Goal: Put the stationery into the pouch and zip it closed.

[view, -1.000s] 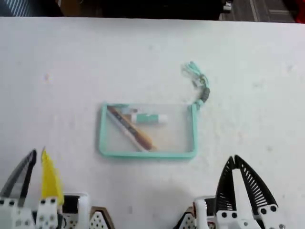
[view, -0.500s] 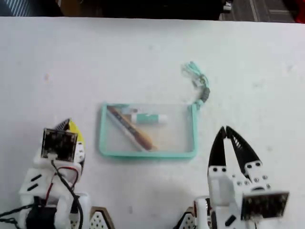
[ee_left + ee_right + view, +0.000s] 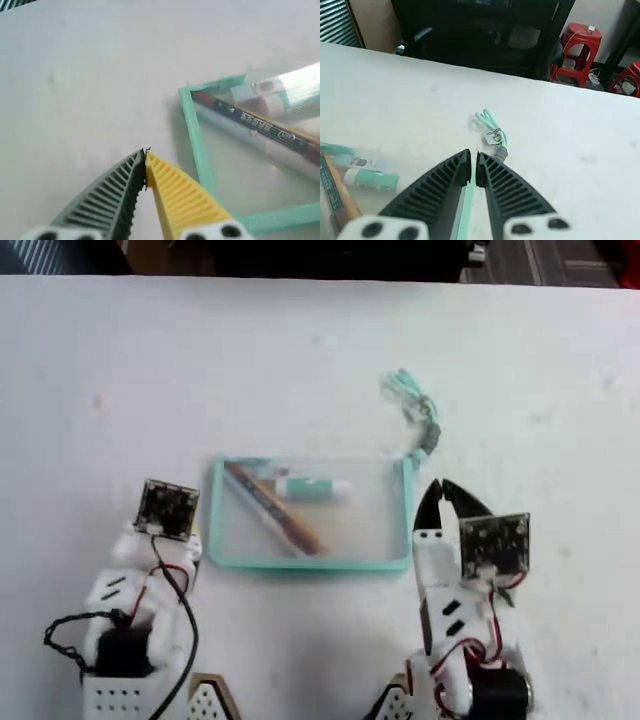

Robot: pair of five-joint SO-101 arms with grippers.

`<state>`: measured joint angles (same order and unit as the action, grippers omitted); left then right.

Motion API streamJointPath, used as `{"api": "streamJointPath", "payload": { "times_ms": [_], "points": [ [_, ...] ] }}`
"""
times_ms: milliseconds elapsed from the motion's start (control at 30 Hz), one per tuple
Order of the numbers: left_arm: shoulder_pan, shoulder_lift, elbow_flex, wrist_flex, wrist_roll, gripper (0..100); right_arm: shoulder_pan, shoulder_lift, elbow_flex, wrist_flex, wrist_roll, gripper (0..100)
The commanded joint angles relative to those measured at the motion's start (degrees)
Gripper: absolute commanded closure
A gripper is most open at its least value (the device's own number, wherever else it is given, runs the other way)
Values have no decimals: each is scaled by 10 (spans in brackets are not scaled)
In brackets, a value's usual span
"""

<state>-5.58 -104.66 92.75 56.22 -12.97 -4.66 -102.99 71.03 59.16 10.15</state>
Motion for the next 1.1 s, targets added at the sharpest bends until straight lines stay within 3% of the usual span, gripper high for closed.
{"api": "streamJointPath", "payload": {
  "times_ms": [0, 300, 700, 933, 1067],
  "points": [
    [0, -2, 33, -52, -10, 974, 6, -5, 72, -58, 0, 981],
    [1, -1, 43, -24, -9, 975, 7, -3, 259, -135, 0, 981],
    [-1, -1, 43, 150, -6, 973, 7, -3, 258, 3, -1, 981],
    [0, -1, 42, 174, -5, 973, 4, -3, 258, 133, -1, 981],
    [0, -1, 42, 174, -5, 975, 6, -3, 258, 138, -1, 981]
  ]
}}
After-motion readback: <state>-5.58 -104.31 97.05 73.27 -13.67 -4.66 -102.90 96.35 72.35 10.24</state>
